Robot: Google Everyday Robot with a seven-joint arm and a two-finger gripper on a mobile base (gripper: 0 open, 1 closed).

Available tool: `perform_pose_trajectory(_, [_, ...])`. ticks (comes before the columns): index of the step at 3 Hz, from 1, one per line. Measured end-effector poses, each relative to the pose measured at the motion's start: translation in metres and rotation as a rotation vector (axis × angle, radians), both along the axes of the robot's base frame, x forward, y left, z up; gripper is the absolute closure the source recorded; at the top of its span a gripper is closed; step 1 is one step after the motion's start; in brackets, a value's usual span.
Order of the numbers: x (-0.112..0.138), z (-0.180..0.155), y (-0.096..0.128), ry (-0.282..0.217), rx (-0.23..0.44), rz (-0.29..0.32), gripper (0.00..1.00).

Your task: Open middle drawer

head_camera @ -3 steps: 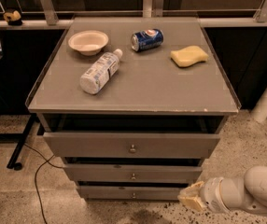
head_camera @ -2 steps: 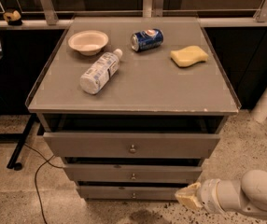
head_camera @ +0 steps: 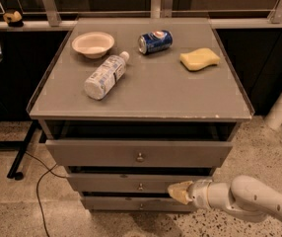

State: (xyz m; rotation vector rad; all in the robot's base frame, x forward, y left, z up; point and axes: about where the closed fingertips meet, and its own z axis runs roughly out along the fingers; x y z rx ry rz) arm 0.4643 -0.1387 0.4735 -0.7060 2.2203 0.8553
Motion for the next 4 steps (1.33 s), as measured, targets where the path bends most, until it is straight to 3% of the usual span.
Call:
perform_pose_trajectory(2, [-0.001, 0.000, 0.002, -0.009, 0.001, -0.015, 1.00])
perform_pose_trajectory(3, [0.006, -0.003, 0.002, -0.038, 0.027, -0.119, 1.00])
perform_pose_trajectory(4, [0.031, -0.010, -0.008, -0.068, 0.038, -0.241, 1.00])
